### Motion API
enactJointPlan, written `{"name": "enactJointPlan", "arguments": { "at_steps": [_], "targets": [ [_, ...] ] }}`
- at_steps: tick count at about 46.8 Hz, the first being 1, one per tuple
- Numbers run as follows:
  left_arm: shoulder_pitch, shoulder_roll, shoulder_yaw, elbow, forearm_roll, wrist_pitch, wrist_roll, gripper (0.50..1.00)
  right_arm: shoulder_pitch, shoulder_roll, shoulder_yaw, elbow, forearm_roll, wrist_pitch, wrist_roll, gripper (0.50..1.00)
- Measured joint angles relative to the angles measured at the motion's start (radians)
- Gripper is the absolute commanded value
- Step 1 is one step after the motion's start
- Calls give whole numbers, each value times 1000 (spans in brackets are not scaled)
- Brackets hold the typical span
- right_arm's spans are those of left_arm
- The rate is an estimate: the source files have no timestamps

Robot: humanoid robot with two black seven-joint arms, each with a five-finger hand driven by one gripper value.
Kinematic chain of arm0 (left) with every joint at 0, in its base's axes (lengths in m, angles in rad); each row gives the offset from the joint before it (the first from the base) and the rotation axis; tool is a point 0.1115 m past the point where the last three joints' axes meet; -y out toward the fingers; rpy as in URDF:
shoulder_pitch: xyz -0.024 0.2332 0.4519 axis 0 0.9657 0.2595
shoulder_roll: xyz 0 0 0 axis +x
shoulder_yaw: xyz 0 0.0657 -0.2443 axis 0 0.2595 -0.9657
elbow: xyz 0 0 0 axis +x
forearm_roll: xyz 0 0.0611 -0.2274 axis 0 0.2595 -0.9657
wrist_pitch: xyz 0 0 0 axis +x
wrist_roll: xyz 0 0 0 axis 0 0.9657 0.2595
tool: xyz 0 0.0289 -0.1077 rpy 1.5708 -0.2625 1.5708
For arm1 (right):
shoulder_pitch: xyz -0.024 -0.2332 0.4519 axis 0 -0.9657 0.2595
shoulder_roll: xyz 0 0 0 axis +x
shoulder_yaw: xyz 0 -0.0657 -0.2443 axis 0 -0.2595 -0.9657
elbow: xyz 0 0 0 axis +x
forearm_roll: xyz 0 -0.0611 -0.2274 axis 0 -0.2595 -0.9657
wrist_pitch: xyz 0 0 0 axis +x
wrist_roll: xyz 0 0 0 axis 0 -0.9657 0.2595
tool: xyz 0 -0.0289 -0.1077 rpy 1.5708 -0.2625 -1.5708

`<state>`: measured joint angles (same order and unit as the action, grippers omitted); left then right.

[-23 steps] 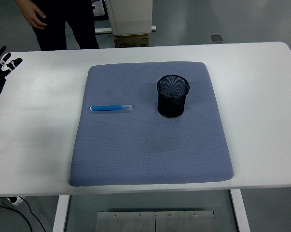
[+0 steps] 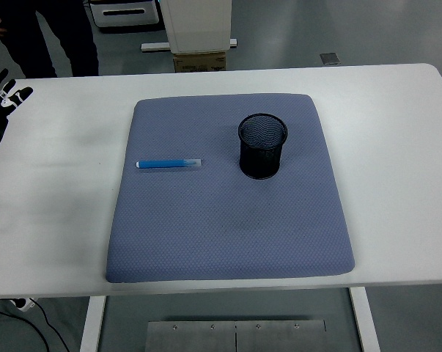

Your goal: Left hand places marker in pen holder

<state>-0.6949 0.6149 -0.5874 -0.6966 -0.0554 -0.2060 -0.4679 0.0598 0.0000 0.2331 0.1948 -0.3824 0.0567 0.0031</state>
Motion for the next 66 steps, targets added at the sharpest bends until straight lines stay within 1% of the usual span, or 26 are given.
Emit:
{"name": "enactJointPlan", "arguments": {
  "at_steps": [19, 27, 34, 38, 44, 53, 58, 61, 62, 64, 66],
  "targets": [
    [1, -7, 0, 0, 1, -8, 1, 1000, 0, 0, 0, 0, 0, 0, 0, 1000],
    [1, -9, -1, 0, 3, -31, -3, 1000, 0, 0, 0, 0, 0, 0, 0, 1000],
    [-10, 12, 21, 0, 21, -27, 1, 1000, 0, 0, 0, 0, 0, 0, 0, 1000],
    [-27, 13, 73, 0, 31, -25, 3, 1000, 0, 0, 0, 0, 0, 0, 0, 1000],
    [-85, 36, 183, 0, 40, -24, 3, 1000, 0, 0, 0, 0, 0, 0, 0, 1000],
    [-208, 50, 398, 1, 42, -18, 3, 1000, 0, 0, 0, 0, 0, 0, 0, 1000],
    [-265, 61, 454, 1, 57, -15, 7, 1000, 0, 0, 0, 0, 0, 0, 0, 1000],
    [-285, 62, 461, -1, 81, -14, 17, 1000, 0, 0, 0, 0, 0, 0, 0, 1000],
    [-299, 57, 466, -4, 101, -11, 36, 1000, 0, 0, 0, 0, 0, 0, 0, 1000],
    [-304, 55, 468, -5, 109, -11, 42, 1000, 0, 0, 0, 0, 0, 0, 0, 1000],
    [-327, 49, 511, -13, 164, -10, 62, 1000, 0, 0, 0, 0, 0, 0, 0, 1000]
  ]
}}
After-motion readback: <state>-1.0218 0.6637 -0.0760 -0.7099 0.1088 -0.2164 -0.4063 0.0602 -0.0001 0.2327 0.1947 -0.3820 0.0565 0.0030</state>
